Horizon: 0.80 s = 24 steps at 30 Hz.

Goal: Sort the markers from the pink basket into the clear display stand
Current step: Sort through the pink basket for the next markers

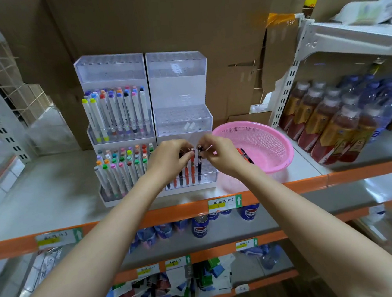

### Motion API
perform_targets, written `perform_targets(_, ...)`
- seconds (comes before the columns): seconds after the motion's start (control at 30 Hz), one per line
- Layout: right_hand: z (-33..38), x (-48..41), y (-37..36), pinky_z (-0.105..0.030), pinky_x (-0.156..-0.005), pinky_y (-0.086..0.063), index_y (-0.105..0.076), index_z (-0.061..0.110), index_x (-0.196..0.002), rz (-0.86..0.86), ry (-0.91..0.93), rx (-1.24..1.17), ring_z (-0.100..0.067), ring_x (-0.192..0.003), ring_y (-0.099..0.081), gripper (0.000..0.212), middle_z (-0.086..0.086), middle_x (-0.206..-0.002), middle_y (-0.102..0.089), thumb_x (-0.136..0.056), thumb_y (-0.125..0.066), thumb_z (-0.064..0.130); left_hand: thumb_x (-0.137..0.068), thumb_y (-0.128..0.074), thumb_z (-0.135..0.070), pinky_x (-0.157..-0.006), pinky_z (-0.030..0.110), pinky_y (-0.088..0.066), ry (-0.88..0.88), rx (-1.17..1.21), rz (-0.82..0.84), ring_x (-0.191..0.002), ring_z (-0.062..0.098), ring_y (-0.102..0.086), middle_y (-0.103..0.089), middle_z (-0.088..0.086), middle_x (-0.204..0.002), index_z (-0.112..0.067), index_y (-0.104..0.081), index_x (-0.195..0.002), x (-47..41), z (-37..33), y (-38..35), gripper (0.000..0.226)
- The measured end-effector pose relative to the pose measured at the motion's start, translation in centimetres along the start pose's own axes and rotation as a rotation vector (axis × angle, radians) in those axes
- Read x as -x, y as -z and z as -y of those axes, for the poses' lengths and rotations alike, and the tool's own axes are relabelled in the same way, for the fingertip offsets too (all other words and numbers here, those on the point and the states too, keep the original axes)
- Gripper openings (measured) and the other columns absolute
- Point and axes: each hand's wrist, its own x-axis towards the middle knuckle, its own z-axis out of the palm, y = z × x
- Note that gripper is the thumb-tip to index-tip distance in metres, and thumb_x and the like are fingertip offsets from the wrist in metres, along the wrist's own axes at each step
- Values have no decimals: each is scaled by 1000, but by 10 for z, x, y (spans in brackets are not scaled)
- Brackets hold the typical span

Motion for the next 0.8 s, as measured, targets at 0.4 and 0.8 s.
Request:
perform_targets(0.4,-1,3,-1,-28,-71,-46,-62,3,-104,53,-30,9,-25,-86,-62,15,-12,-97,-67,-90,-60,1,-91,-60,-33,-80,39,-54,-61,-192,53,-108,19,-61,-65,-1,-118,-17,-58,-121,5,4,1,34)
perform_targets(0.8,3,5,5,-28,-76,-52,-65,9,-107,-18,23,12,-21,-87,-66,18,-8,-98,-70,-90,-61,6,-91,-59,-36,-85,36,-51,-61,-269,60,-113,20,-58,-62,1,-123,-16,-55,-125,9,8,5,40)
